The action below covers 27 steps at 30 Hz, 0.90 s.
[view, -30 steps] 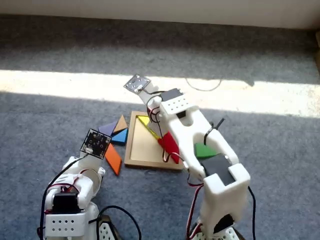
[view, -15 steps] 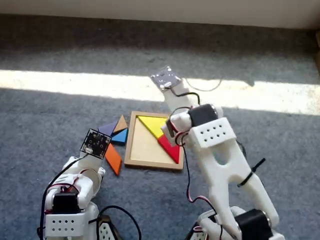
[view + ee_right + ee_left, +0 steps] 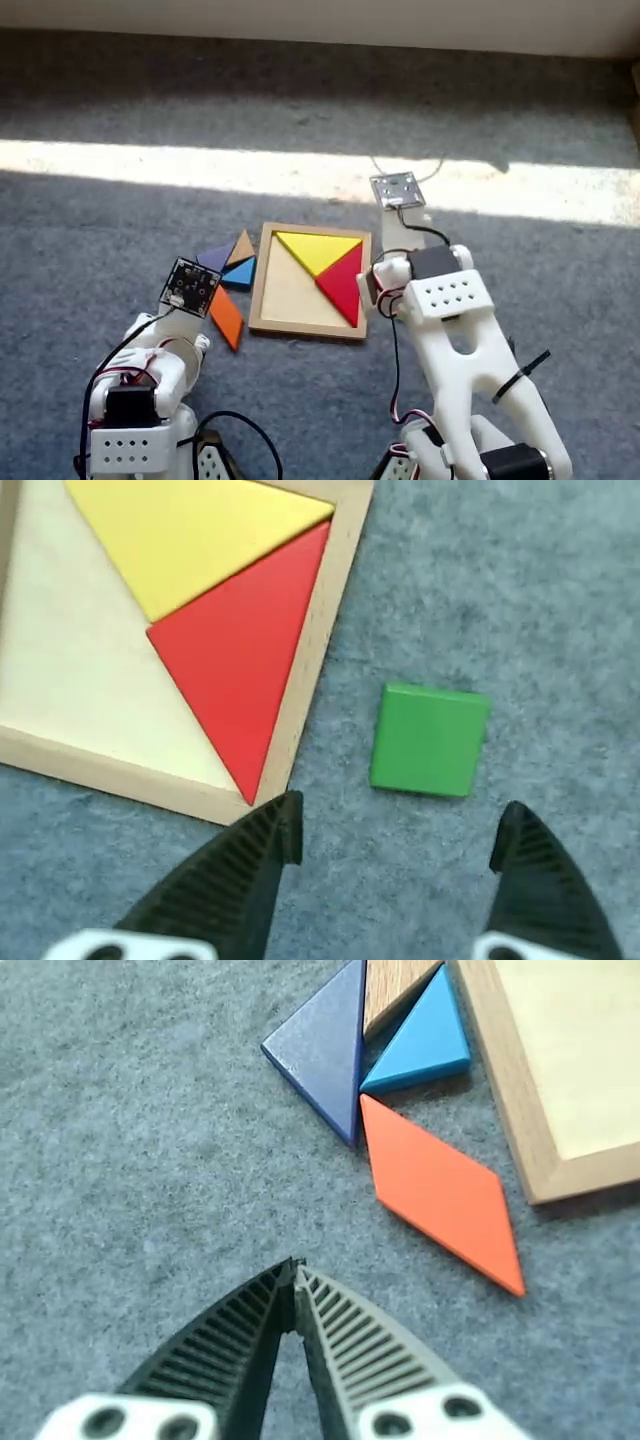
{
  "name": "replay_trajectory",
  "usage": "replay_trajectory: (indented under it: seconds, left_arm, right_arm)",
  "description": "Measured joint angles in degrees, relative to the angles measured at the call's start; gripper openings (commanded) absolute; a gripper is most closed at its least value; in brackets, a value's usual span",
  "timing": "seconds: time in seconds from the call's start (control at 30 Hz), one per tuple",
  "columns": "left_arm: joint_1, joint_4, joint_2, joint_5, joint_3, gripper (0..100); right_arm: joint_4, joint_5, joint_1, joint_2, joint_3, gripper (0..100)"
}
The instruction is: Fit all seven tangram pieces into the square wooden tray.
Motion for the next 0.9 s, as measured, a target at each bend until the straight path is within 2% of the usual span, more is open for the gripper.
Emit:
replay_trajectory:
  seconds: [0.23, 0.5, 0.77, 0.9]
  left_arm:
    - [0.0, 0.0, 0.0, 0.0, 0.0, 0]
    - [0.0, 0.0, 0.0, 0.0, 0.0, 0]
    - [0.0, 0.0, 0.0, 0.0, 0.0, 0]
    - [0.0, 0.0, 0.0, 0.0, 0.0, 0]
  right_arm:
    - [-6.6, 0.0, 3.5, 1.0, 3.3, 29.7]
    - [-9.1, 0.0, 3.3, 17.5, 0.9, 29.6]
    - [-9.2, -0.2, 3.9, 24.4, -4.0, 29.3]
    - [-9.1, -0.2, 3.9, 25.6, -5.5, 20.8]
